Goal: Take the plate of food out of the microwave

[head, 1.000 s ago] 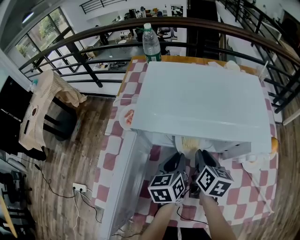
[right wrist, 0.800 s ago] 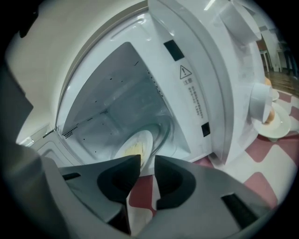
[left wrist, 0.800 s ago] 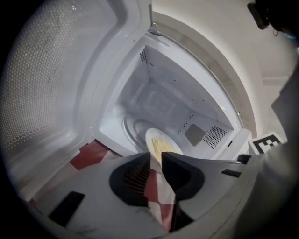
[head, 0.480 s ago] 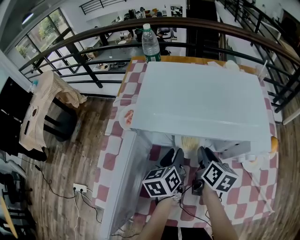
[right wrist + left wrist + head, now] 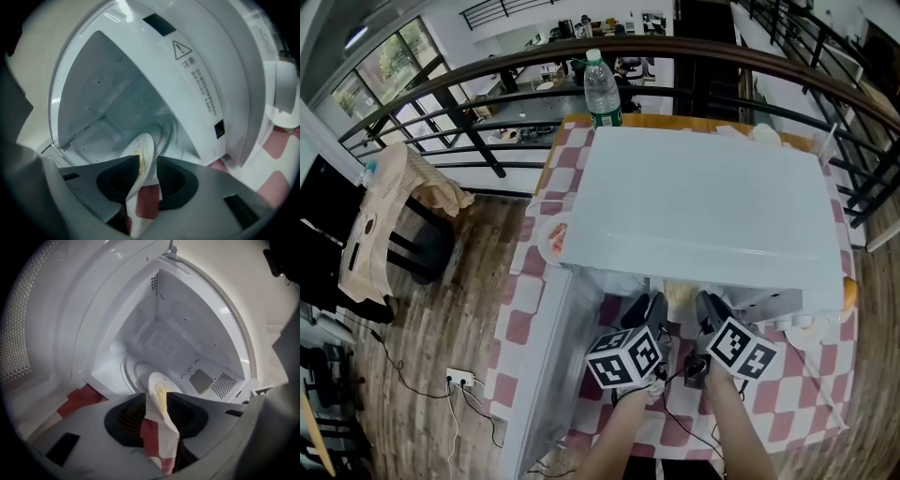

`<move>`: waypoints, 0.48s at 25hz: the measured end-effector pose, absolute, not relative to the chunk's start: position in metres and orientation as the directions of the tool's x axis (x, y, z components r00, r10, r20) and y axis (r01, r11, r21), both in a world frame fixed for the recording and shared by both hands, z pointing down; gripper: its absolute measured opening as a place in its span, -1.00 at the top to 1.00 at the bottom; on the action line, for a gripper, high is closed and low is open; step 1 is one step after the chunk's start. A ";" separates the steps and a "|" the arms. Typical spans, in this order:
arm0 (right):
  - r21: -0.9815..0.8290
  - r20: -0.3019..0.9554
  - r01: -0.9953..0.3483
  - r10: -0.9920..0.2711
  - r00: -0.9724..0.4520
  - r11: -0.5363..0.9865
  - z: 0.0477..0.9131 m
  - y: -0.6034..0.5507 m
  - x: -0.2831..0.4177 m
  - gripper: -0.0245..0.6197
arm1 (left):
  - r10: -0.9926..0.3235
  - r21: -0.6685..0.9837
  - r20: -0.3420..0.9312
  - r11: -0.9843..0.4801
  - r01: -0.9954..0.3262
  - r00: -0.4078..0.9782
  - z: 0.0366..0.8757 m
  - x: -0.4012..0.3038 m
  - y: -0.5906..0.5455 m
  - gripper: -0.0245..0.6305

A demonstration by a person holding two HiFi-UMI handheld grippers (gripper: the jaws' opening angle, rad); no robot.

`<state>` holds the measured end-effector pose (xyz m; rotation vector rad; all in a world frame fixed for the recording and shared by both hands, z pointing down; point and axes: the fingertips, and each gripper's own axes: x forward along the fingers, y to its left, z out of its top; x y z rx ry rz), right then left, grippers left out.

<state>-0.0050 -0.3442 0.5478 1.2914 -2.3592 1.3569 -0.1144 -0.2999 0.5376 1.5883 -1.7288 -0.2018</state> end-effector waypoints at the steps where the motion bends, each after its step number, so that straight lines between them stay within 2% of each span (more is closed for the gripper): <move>1: -0.656 0.483 -0.720 -0.606 -0.632 0.227 0.549 -0.345 -0.007 0.51 | -0.903 0.588 0.423 0.212 -0.780 0.073 0.539 -0.114 -0.301 0.50; 3: -0.675 0.471 -0.702 -0.602 -0.645 0.225 0.549 -0.346 -0.010 0.67 | -0.900 0.592 0.430 0.217 -0.776 0.076 0.543 -0.115 -0.303 0.50; 5: -0.690 0.455 -0.686 -0.601 -0.657 0.228 0.548 -0.346 -0.013 0.67 | -0.899 0.595 0.430 0.218 -0.774 0.078 0.544 -0.115 -0.304 0.50; 8: -0.697 0.451 -0.680 -0.600 -0.661 0.225 0.549 -0.347 -0.016 0.75 | -0.904 0.608 0.419 0.208 -0.766 0.087 0.544 -0.115 -0.306 0.69; 12: -0.717 0.438 -0.667 -0.611 -0.659 0.204 0.549 -0.347 -0.014 0.80 | -0.910 0.629 0.404 0.206 -0.749 0.089 0.544 -0.114 -0.307 0.71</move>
